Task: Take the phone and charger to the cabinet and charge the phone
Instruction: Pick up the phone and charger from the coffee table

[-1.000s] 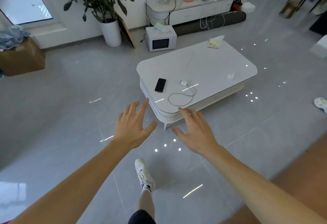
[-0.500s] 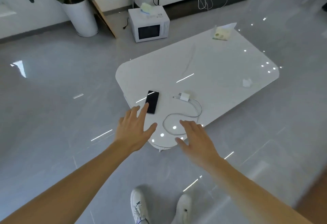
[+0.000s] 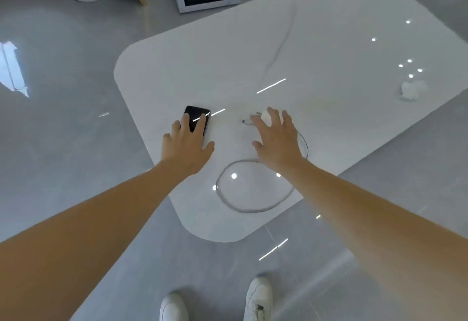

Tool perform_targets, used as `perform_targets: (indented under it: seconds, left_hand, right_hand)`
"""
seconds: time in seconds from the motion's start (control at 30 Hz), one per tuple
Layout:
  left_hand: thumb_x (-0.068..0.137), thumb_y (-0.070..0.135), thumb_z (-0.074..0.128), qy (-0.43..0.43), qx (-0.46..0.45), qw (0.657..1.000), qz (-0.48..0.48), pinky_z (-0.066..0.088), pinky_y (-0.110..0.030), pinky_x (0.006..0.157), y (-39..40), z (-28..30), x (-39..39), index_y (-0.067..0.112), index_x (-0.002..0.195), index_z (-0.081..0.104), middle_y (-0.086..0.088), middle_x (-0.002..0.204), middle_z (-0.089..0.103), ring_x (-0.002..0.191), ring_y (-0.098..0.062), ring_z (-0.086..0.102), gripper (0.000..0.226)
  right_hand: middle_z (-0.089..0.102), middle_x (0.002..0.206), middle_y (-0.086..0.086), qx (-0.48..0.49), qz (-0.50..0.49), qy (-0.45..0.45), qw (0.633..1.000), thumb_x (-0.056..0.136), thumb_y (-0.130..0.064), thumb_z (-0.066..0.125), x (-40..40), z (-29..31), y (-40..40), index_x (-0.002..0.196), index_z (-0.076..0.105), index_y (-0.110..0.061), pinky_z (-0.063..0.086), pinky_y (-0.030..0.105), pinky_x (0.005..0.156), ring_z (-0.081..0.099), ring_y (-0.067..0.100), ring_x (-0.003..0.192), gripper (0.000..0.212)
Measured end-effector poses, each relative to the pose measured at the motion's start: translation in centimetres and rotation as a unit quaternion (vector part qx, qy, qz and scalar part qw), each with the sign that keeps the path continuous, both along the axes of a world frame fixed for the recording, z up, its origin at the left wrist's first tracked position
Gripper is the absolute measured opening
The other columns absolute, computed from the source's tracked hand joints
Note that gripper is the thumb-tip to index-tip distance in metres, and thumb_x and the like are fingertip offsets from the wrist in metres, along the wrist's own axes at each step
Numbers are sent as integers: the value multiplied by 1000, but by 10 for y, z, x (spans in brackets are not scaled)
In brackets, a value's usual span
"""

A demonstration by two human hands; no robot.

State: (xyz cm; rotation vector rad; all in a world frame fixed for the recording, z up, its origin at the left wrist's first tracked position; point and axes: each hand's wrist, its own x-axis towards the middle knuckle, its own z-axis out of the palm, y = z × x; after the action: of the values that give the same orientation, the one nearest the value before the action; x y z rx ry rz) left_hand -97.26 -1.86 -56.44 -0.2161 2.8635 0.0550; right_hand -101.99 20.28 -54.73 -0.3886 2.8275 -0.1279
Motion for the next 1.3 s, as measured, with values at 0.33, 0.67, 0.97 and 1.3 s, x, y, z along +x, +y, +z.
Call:
perform_targets:
  seconds: [0.33, 0.67, 0.97, 1.3]
  left_hand:
    - [104, 57, 40, 16, -45, 999, 5, 46, -44, 79, 0, -52, -45, 36, 164, 17, -24, 164, 22, 122, -40, 44, 68]
    - [106, 39, 46, 35, -39, 998, 17, 41, -42, 72, 4, -42, -58, 29, 143, 48, -21, 130, 43, 109, -38, 45, 39]
    - [100, 38, 54, 32, 7, 999, 37, 45, -44, 76, 5, -40, -54, 27, 136, 52, -19, 129, 42, 111, -39, 44, 38]
    - [97, 42, 56, 35, 16, 999, 24, 46, -42, 76, 4, -40, -37, 29, 138, 55, -18, 126, 43, 108, -37, 45, 43]
  right_hand:
    - [42, 137, 9, 34, 23, 19, 999, 97, -26, 62, -50, -48, 10, 135, 54, -30, 49, 43, 81, 43, 36, 120, 39]
    - [45, 126, 13, 24, 40, 20, 999, 104, -29, 53, -52, -49, 2, 141, 48, -28, 43, 39, 73, 50, 35, 106, 38]
    - [60, 109, 17, -21, 11, -35, 999, 92, 3, 52, -49, -42, -12, 134, 43, 1, 32, 34, 71, 60, 36, 101, 43]
    - [55, 99, 12, -12, -5, 0, 1000, 91, -1, 53, -43, -46, -16, 111, 50, -5, 34, 33, 70, 46, 32, 75, 21]
